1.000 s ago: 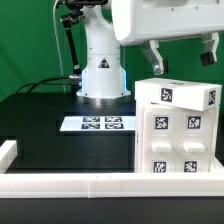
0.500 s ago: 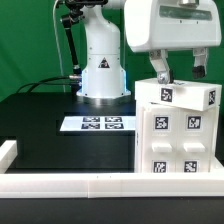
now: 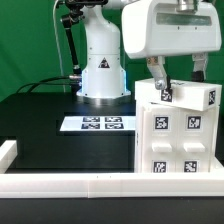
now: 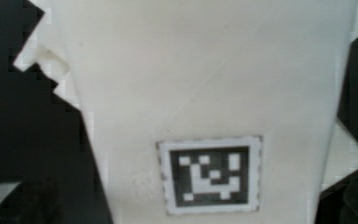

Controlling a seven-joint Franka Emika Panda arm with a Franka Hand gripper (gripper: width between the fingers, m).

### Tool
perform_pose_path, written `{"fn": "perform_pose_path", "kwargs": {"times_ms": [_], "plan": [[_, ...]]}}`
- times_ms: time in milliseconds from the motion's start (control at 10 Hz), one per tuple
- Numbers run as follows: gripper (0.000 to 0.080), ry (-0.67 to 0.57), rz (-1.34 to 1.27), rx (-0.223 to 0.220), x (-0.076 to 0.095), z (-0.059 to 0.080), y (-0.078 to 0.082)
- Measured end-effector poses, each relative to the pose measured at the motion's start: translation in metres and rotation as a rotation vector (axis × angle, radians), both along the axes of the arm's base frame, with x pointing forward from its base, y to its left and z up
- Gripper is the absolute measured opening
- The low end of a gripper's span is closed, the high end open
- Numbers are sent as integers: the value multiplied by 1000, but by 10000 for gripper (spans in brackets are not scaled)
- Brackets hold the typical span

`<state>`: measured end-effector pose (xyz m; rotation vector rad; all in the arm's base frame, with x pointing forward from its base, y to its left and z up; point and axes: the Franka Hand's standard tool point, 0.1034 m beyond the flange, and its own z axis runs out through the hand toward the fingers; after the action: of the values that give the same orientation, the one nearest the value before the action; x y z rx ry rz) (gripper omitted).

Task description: Assemble cabinet

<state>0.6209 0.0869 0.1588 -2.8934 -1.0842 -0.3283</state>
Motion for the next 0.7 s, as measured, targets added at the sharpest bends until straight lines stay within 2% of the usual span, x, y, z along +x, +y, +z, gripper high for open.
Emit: {"fn": "perform_pose_path", "kwargs": {"times_ms": [200, 400, 500, 600, 700], "plan": [[797, 5, -19, 0, -7, -9, -2], [797, 12, -54, 6, -9, -10, 1], [671, 14, -74, 11, -9, -10, 3], [671, 16, -89, 13, -9, -10, 2], [560, 18, -109, 17, -9, -11, 1]]}}
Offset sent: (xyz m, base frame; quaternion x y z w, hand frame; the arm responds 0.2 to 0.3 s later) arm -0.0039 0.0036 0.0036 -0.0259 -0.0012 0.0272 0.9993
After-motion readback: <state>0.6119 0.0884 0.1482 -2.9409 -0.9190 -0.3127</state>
